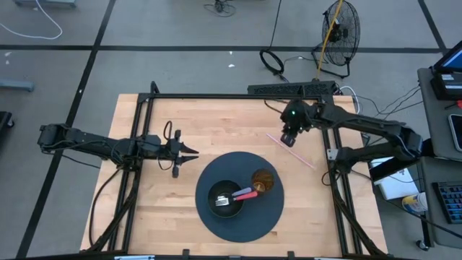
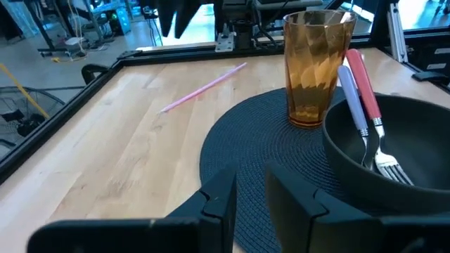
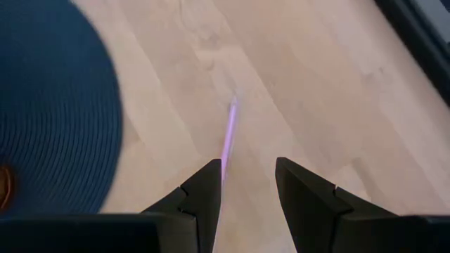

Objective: Pick & Place Utensil
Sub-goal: Put the pink straw into the brown cup

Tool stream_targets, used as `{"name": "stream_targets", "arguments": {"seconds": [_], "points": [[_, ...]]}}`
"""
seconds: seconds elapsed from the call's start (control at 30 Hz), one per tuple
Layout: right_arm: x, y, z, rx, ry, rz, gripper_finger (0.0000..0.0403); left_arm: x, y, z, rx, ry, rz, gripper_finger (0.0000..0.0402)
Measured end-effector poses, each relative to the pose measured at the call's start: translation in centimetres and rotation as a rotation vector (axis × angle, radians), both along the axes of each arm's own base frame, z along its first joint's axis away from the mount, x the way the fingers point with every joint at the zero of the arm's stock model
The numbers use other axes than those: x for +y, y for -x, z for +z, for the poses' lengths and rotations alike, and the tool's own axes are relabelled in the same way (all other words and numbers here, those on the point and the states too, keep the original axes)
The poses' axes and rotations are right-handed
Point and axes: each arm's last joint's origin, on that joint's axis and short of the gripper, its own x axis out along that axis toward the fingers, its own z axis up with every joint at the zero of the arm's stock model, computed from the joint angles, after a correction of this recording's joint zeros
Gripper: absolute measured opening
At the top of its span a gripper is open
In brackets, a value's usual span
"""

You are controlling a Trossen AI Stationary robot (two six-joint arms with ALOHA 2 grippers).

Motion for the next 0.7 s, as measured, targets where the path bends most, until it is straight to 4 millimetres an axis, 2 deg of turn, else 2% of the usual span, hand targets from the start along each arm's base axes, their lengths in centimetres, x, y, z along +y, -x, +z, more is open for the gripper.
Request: {"name": "stream_targets", "arguments": {"seconds": [0.2,0.37,0.7], "points": [[-2.1,-0.5,-1.2,-0.021,-0.076,-0.011,0.013,0.1,-0.1,0.2,-0.023,-0.022,0.014,0.0076],[-2.8,-1.0,-2.8,0.05,-0.114,-0.006,0.013,0.1,-0.1,0.3,-0.031,-0.004,0.027,0.0076],[-3.1,-1.1,-3.2,0.08,-0.111,0.0,0.013,0.9,0.0,0.6,-0.063,-0.049,0.315,0.0076]]}}
